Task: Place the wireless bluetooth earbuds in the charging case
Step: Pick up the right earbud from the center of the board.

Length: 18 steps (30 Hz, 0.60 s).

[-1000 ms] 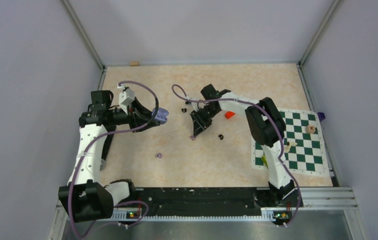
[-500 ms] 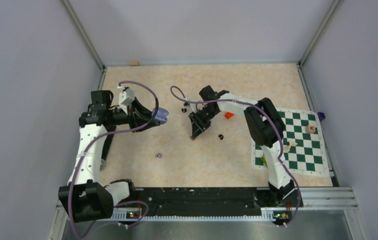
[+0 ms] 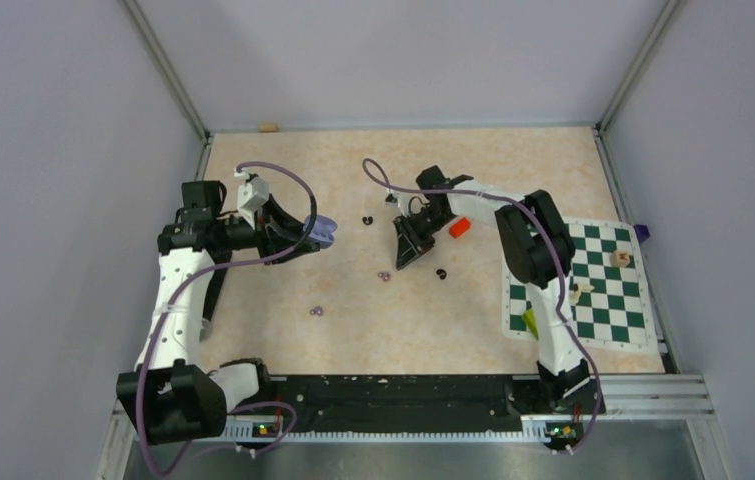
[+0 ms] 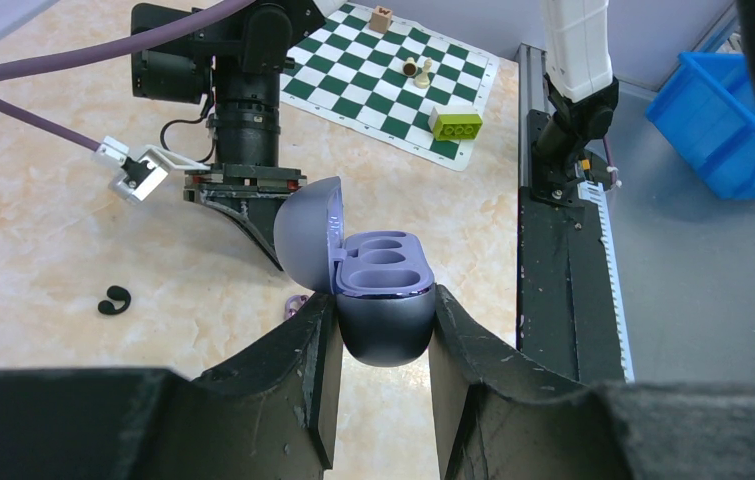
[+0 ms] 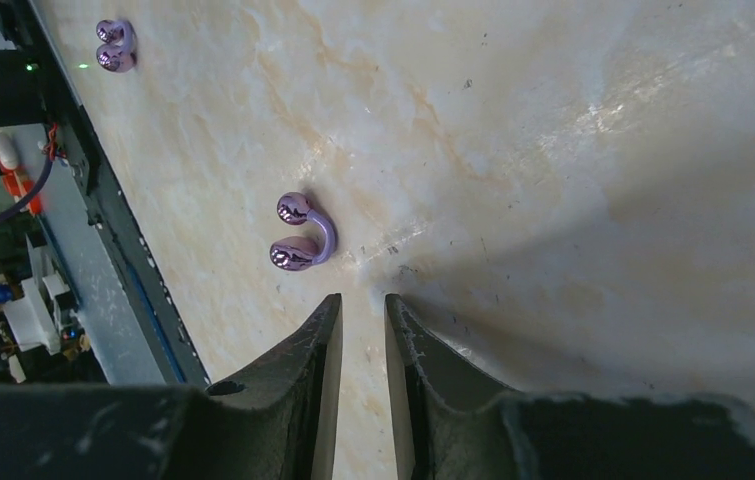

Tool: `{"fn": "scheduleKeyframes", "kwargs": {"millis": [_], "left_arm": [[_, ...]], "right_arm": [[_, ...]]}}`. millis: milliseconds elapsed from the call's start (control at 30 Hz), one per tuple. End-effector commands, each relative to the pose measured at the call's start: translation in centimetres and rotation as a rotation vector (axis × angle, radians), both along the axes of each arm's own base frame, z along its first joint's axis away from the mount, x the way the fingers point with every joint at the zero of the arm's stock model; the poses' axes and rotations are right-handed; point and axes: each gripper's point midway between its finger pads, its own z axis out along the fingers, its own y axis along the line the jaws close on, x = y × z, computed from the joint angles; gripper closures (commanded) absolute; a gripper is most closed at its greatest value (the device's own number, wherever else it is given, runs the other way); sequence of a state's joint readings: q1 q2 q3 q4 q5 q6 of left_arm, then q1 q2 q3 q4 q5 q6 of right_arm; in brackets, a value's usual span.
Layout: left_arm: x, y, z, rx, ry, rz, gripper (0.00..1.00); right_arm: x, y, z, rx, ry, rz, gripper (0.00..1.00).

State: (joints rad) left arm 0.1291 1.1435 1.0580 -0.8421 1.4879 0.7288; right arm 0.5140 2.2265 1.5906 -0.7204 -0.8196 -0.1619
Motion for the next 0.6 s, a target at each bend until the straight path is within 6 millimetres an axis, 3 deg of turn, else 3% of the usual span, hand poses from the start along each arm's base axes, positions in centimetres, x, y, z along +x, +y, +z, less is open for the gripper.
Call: {"fn": "scheduleKeyframes", "kwargs": {"millis": [0, 567], "left_arm": [[-0.5, -0.1, 0.7, -0.023, -0.037, -0.018, 1.00], [-0.5, -0.1, 0.7, -0.024, -0.038, -0.019, 1.00]], "right_arm": [[-0.5, -2.3, -5.6, -0.182, 0.013, -0.021, 0.78], [-1.8, -0.4, -6.5, -0.207, -0.002, 0.018, 0.78]]}}
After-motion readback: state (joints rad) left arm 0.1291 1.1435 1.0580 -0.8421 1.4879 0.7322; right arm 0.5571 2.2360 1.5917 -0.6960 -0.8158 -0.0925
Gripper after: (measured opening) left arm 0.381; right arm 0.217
